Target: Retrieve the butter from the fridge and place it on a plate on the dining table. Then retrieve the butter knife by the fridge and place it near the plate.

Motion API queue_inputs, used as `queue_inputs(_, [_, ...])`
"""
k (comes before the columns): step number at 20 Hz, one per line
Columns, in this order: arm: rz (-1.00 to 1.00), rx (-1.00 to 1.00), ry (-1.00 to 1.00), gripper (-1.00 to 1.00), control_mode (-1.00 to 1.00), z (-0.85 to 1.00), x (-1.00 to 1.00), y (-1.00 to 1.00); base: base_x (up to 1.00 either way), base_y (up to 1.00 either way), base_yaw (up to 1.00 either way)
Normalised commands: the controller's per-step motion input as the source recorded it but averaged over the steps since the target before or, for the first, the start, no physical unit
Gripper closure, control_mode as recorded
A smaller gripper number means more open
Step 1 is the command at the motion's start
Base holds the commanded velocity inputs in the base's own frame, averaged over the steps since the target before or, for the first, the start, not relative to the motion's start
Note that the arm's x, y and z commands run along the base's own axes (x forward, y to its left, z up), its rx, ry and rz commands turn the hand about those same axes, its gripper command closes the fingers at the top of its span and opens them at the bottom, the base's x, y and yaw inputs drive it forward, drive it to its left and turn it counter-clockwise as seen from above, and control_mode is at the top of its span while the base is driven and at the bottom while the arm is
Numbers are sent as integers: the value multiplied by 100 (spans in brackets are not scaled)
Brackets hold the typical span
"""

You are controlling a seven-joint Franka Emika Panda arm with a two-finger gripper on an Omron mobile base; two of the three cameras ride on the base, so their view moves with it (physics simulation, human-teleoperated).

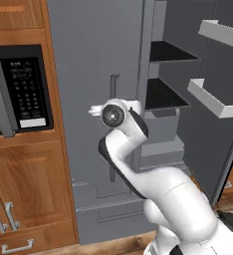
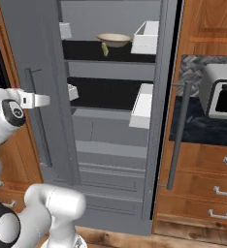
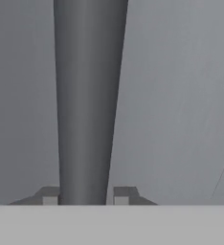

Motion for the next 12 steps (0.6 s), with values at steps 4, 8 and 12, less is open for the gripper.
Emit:
queue_inputs(4, [-27, 0, 0, 100, -100, 0, -67, 68, 0, 0, 0])
queue_inputs(8, [-23, 0, 0, 100, -100, 0, -40, 58, 0, 0, 0])
queue_inputs(12, [-22, 0, 0, 100, -100, 0, -33, 52, 0, 0, 0])
